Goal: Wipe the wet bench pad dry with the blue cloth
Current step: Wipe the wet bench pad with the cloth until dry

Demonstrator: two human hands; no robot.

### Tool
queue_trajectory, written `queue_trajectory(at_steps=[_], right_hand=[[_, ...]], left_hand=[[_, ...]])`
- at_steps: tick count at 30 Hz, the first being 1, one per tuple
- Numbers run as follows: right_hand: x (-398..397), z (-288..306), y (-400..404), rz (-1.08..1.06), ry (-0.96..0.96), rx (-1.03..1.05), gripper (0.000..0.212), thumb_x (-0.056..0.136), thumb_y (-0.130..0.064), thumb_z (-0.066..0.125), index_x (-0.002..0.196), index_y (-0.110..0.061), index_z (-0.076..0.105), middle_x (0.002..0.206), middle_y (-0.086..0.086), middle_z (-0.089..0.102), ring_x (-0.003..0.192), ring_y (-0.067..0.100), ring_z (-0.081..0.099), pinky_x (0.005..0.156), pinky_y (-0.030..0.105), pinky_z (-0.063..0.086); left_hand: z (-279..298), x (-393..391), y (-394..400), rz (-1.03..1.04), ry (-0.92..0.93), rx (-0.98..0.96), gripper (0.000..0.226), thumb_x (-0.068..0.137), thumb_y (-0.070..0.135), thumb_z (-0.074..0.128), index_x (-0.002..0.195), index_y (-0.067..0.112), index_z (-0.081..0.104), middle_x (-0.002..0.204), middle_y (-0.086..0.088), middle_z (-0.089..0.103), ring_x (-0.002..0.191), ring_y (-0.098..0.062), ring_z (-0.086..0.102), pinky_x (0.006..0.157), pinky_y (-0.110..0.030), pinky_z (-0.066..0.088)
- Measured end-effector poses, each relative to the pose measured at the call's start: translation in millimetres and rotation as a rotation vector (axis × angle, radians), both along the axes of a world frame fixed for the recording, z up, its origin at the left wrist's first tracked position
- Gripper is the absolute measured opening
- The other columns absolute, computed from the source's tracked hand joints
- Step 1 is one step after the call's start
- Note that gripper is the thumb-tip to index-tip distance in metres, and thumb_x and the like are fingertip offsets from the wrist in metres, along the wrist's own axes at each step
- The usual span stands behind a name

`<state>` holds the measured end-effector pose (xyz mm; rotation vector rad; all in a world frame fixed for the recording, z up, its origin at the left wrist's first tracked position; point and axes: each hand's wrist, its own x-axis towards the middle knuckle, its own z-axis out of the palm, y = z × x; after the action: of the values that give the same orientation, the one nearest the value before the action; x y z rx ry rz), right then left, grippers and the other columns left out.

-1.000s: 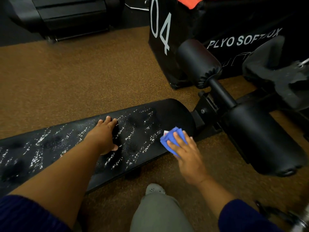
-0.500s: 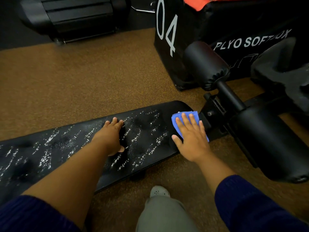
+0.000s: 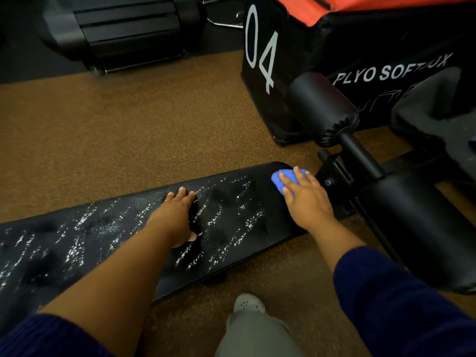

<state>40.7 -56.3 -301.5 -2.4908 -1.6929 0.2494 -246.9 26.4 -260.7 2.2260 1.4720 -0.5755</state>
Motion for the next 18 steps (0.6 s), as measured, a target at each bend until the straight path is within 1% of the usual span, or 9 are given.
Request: queue_trajectory(at_steps=[2, 4, 6, 9, 10, 12, 15, 16, 18], right_hand=[[-11.2, -0.4, 23.4, -0.118, 0.014, -0.02, 0.045, 0.099, -0.037, 0.029, 0.143, -0.031, 0.029, 0.156, 0.002, 0.019, 0.141, 0.028, 0.014, 0.113, 0.042, 0.021], [-27.6, -3.1, 32.2, -0.117, -0.014, -0.007, 0.045, 0.1, -0.033, 0.027, 0.144, -0.025, 0.027, 0.155, 0.005, 0.022, 0.142, 0.029, 0.014, 0.114, 0.04, 0.019], [-34.1, -5.9, 22.5, 0.059, -0.038, 0.072, 0.044, 0.099, -0.029, 0.031, 0.143, -0.02, 0.033, 0.152, 0.007, 0.03, 0.141, 0.028, 0.018, 0.115, 0.038, 0.017], [-15.7, -3.0, 4.8, 0.28, 0.062, 0.175, 0.04, 0.096, -0.023, 0.046, 0.136, -0.019, 0.045, 0.146, 0.006, 0.04, 0.139, 0.026, 0.027, 0.116, 0.034, 0.018], [-7.9, -3.5, 8.7, 0.272, 0.052, 0.196, 0.04, 0.095, -0.021, 0.048, 0.135, -0.018, 0.047, 0.144, 0.008, 0.042, 0.137, 0.026, 0.03, 0.115, 0.034, 0.018], [-2.8, -4.5, 28.5, 0.133, -0.019, 0.173, 0.039, 0.097, -0.021, 0.044, 0.135, -0.013, 0.046, 0.143, 0.013, 0.044, 0.136, 0.028, 0.031, 0.116, 0.034, 0.017], [-24.5, 0.7, 62.6, -0.058, -0.03, 0.109, 0.042, 0.1, -0.025, 0.033, 0.14, -0.015, 0.038, 0.147, 0.011, 0.037, 0.139, 0.027, 0.024, 0.116, 0.033, 0.013], [-37.3, 2.6, 70.9, -0.023, -0.02, 0.107, 0.041, 0.1, -0.024, 0.033, 0.14, -0.016, 0.038, 0.148, 0.01, 0.035, 0.14, 0.026, 0.022, 0.115, 0.032, 0.012], [-62.5, 7.0, 79.8, 0.207, 0.048, 0.137, 0.04, 0.099, -0.021, 0.037, 0.139, -0.015, 0.04, 0.148, 0.008, 0.037, 0.139, 0.024, 0.024, 0.113, 0.028, 0.009]], left_hand=[[-0.4, 0.0, 0.2, 0.006, -0.005, 0.003, 0.112, 0.077, 0.028, 0.077, 0.153, 0.022, -0.005, 0.161, 0.0, -0.01, 0.149, -0.026, -0.004, 0.119, -0.043, 0.019], [-0.6, 0.3, 0.6, 0.012, -0.012, 0.007, 0.112, 0.076, 0.027, 0.078, 0.153, 0.023, -0.004, 0.161, 0.001, -0.01, 0.149, -0.026, -0.003, 0.119, -0.044, 0.02], [-0.6, 0.2, 0.4, 0.009, -0.016, 0.01, 0.112, 0.076, 0.028, 0.078, 0.153, 0.023, -0.004, 0.162, 0.0, -0.009, 0.149, -0.026, -0.003, 0.119, -0.044, 0.022], [-1.4, -1.2, 0.0, 0.005, -0.014, 0.015, 0.112, 0.077, 0.029, 0.077, 0.153, 0.023, -0.005, 0.162, 0.001, -0.01, 0.149, -0.025, -0.004, 0.119, -0.044, 0.022], [-2.0, -1.5, 0.0, 0.006, -0.015, 0.014, 0.112, 0.077, 0.03, 0.077, 0.153, 0.023, -0.005, 0.161, 0.001, -0.01, 0.149, -0.025, -0.004, 0.119, -0.045, 0.022], [-2.6, -1.6, 0.6, 0.009, -0.02, 0.011, 0.112, 0.077, 0.03, 0.077, 0.153, 0.023, -0.005, 0.161, 0.002, -0.011, 0.149, -0.024, -0.005, 0.119, -0.045, 0.022], [-2.8, -1.1, 0.6, 0.009, -0.018, 0.011, 0.112, 0.077, 0.029, 0.077, 0.153, 0.024, -0.006, 0.161, 0.002, -0.011, 0.149, -0.024, -0.005, 0.118, -0.045, 0.023], [-2.7, -0.9, 0.4, 0.012, -0.018, 0.013, 0.112, 0.077, 0.029, 0.077, 0.153, 0.024, -0.006, 0.161, 0.002, -0.011, 0.149, -0.024, -0.005, 0.118, -0.045, 0.023], [-2.5, -0.9, 0.8, 0.012, -0.018, 0.015, 0.112, 0.077, 0.029, 0.077, 0.153, 0.025, -0.006, 0.161, 0.003, -0.012, 0.149, -0.023, -0.005, 0.118, -0.045, 0.024]])
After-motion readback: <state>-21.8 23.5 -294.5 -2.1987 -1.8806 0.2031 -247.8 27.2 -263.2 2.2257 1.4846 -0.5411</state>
